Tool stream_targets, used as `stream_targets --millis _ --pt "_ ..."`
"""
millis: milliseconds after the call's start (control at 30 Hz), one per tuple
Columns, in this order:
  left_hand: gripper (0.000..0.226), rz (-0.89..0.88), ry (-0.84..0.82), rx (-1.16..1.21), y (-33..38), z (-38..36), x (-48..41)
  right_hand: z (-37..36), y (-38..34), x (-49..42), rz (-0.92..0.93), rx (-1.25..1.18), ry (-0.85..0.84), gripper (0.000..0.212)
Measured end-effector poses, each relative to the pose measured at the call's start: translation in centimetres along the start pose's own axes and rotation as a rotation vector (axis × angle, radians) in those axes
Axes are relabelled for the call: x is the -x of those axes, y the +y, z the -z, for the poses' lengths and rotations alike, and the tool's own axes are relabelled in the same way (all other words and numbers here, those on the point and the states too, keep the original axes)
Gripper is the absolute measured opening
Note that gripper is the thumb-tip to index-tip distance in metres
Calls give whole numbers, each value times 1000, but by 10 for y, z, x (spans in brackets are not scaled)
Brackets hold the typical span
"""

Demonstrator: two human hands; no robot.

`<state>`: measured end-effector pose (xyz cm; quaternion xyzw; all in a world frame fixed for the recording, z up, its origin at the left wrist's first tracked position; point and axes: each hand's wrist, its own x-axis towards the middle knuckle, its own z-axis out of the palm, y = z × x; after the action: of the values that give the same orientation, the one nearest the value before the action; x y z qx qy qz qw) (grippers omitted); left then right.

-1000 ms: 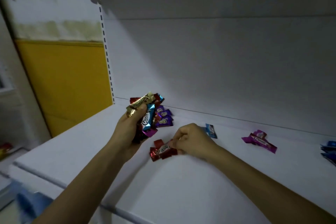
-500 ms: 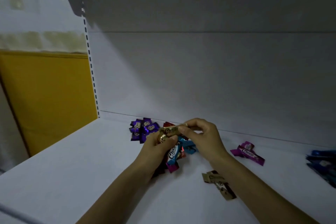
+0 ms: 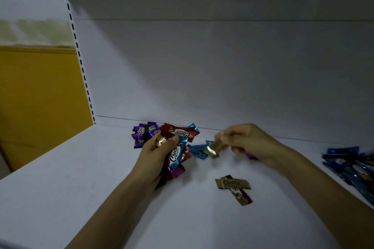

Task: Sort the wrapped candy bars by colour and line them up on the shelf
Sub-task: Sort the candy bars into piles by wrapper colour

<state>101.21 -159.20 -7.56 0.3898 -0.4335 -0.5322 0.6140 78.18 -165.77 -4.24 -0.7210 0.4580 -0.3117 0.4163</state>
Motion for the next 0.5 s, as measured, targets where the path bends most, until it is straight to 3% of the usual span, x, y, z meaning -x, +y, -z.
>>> stream_targets --millis 100,233,300,400,500 --pt "27 15 -15 5 0 -3 0 0 17 17 -61 148 -174 6" --pt "34 12 -29 4 -1 -4 1 -8 24 19 -24 478 -1 15" --pt "33 1 -40 -5 0 -3 1 -16 11 16 100 396 143 15" --pt "22 -42 -70 -13 1 -1 1 -34 -21 11 286 108 154 34" --pt "11 -89 -87 -49 2 -1 3 -55 -42 4 405 264 112 33"
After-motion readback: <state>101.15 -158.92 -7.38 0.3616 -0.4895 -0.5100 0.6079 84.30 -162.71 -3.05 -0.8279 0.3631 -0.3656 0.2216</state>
